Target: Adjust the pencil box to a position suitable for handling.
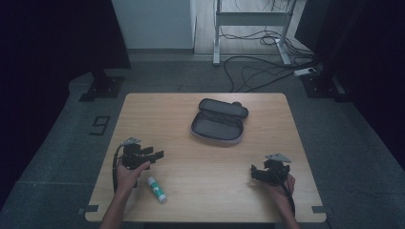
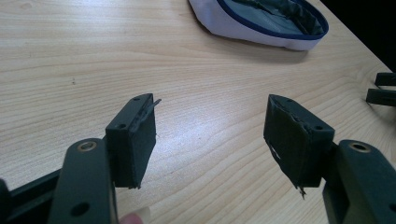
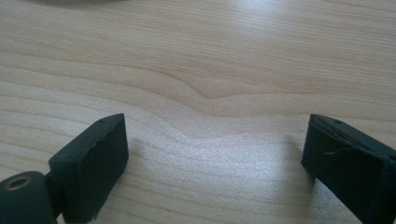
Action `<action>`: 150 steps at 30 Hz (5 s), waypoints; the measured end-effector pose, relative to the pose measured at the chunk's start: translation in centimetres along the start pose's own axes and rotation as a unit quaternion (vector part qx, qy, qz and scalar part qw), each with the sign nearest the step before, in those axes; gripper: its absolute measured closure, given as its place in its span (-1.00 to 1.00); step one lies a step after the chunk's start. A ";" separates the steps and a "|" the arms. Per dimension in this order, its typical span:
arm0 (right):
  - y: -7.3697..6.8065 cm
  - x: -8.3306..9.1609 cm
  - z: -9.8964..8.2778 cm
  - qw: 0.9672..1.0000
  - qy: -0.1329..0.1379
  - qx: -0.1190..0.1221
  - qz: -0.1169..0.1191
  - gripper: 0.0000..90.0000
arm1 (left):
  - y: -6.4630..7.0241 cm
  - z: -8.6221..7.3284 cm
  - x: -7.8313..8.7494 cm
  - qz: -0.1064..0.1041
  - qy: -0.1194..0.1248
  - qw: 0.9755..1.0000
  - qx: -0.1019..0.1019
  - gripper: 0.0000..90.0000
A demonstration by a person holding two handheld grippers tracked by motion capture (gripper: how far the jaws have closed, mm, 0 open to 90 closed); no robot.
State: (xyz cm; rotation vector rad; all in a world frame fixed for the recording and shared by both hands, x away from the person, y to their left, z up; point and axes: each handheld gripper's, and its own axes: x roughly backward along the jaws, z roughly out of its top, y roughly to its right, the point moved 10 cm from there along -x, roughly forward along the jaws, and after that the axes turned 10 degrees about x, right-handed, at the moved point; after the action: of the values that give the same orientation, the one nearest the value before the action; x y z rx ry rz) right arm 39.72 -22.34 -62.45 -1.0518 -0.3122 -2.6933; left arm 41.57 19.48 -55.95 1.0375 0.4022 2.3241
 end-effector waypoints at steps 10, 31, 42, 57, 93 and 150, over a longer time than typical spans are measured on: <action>0.1 0.2 -0.1 1.000 0.006 0.004 0.000 -0.72 | 0.3 -0.2 -0.3 0.001 -0.005 1.000 -0.006 -0.23; 0.0 0.3 0.2 1.000 0.016 0.010 0.005 -0.53 | 0.8 -0.4 -0.7 0.004 -0.010 1.000 -0.012 -0.24; -0.2 1.6 2.2 0.998 0.058 0.006 0.024 -0.48 | 3.0 0.2 -1.9 -0.017 -0.010 0.999 -0.032 -0.24; -0.8 1.7 5.0 0.996 0.079 0.010 0.048 -0.40 | 4.6 2.5 -4.9 -0.013 -0.015 0.999 -0.050 -0.31; -2.1 -0.9 9.3 0.994 0.078 0.018 0.074 -0.21 | 5.7 6.3 -11.0 -0.007 -0.042 0.999 -0.022 -0.21; -1.5 -5.2 13.3 0.994 0.076 0.021 0.081 -0.07 | 2.8 6.7 -17.9 0.061 -0.080 0.995 0.005 0.10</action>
State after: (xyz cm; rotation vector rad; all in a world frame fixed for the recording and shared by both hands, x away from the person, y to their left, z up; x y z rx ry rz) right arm 51.45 -16.52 -56.59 -0.8166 -0.2442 -2.5902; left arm 55.34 6.76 -60.74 1.2757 0.2934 2.3253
